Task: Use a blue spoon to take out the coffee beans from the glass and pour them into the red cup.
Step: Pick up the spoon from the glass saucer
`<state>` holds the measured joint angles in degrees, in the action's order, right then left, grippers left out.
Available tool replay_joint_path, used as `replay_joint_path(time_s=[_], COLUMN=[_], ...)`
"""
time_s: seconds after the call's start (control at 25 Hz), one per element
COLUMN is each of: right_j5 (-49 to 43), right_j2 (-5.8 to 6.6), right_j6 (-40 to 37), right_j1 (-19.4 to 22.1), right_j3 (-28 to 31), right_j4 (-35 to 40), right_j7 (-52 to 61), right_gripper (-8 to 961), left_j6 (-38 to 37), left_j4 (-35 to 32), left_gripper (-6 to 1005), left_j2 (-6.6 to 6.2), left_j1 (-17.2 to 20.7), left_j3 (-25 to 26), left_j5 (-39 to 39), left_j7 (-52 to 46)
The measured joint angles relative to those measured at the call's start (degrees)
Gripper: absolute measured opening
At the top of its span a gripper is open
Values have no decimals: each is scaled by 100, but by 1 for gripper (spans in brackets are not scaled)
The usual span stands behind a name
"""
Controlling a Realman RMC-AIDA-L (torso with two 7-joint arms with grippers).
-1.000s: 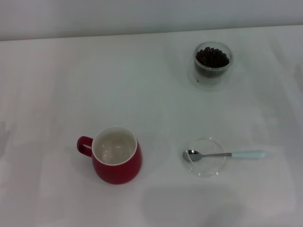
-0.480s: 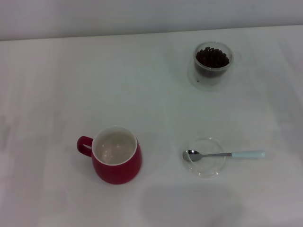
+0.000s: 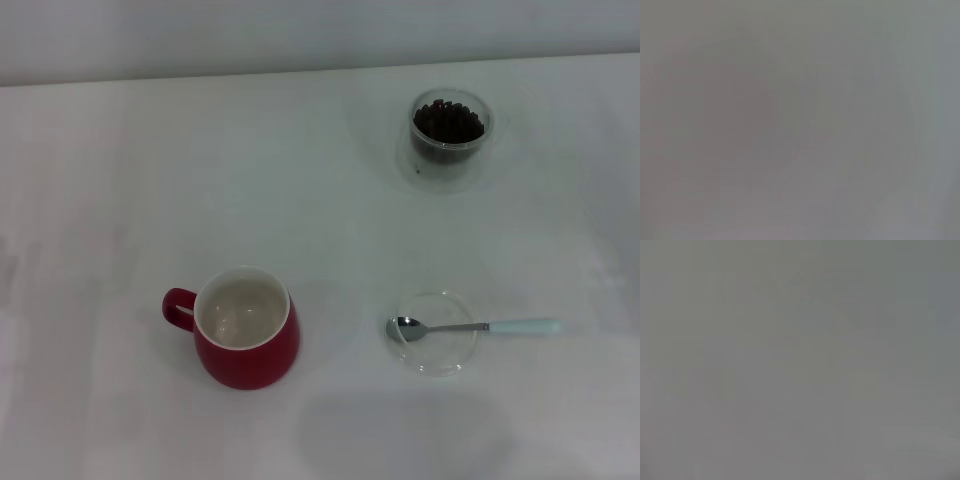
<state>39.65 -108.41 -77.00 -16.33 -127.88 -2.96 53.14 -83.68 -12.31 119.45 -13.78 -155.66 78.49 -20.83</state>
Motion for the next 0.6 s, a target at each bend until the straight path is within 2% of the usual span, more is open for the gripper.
replay_joint_path(time_s=[0.16,0.28,0.48,0.6], right_j5=[-189,-345,-701,-748], right_j2=[66,160,379,415], right_j6=[-140,-302,-958,-1323], right_j1=[-19,-19,-78,-81], right_j3=[-60,-215,-877,-1228], right_j4=[-60,-134,-576,-832], right_j7=[110,269,654,713], right_gripper=[870,870,869,869], left_j6=[1,1,-1,-23], left_j4=[0,0,0,0], left_gripper=[893,893,893,893], left_j2=[0,0,0,0], left_j1=[-18,-26,-28,-33], left_j3=[6,8,10,10], left_j5=[16,78,127,132], left_j7=[0,0,0,0])
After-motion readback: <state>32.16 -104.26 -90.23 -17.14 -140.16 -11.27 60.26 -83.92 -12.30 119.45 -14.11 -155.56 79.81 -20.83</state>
